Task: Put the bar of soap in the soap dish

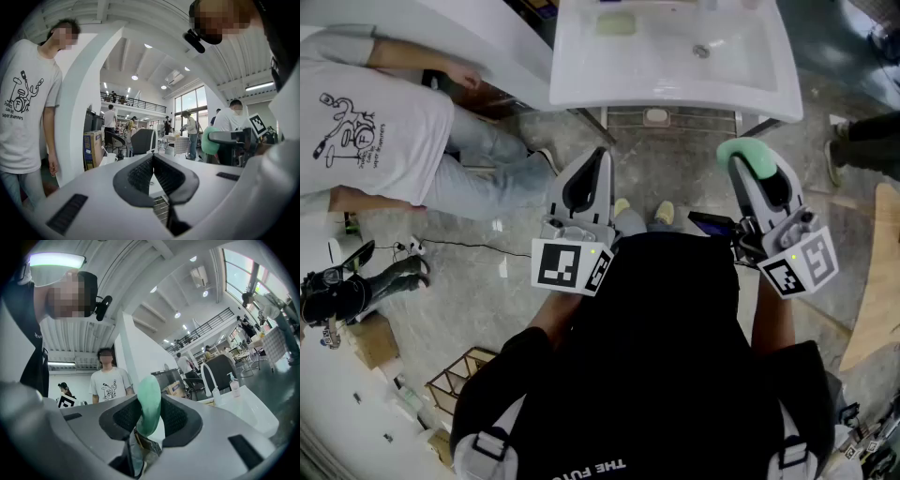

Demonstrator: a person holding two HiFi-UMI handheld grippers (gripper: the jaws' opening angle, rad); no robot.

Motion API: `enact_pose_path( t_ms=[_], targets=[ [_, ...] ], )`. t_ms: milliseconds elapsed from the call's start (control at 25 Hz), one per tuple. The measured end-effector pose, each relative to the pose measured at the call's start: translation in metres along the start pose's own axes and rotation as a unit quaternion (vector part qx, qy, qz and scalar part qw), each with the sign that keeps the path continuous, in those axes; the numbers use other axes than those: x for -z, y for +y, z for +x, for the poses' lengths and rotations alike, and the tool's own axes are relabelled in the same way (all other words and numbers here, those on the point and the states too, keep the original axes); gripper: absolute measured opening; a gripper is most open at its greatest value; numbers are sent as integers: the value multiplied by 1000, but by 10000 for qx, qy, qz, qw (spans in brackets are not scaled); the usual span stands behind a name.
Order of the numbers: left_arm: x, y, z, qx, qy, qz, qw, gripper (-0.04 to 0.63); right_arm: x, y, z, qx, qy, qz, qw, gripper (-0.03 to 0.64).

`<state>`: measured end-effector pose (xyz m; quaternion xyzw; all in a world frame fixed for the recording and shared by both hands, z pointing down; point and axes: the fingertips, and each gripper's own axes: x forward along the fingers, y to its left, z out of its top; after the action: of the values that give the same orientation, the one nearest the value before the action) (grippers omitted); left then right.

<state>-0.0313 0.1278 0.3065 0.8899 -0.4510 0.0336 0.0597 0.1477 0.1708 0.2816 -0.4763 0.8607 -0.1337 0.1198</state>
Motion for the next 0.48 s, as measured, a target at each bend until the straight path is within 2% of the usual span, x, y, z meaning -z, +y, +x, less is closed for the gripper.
enact_pose_path(
  t_ms=[480],
  targets=[
    [-7,1,-1,-98,-45,85,9999,4,-6,-3,3,-79,-34,-73,9999,127]
  ],
)
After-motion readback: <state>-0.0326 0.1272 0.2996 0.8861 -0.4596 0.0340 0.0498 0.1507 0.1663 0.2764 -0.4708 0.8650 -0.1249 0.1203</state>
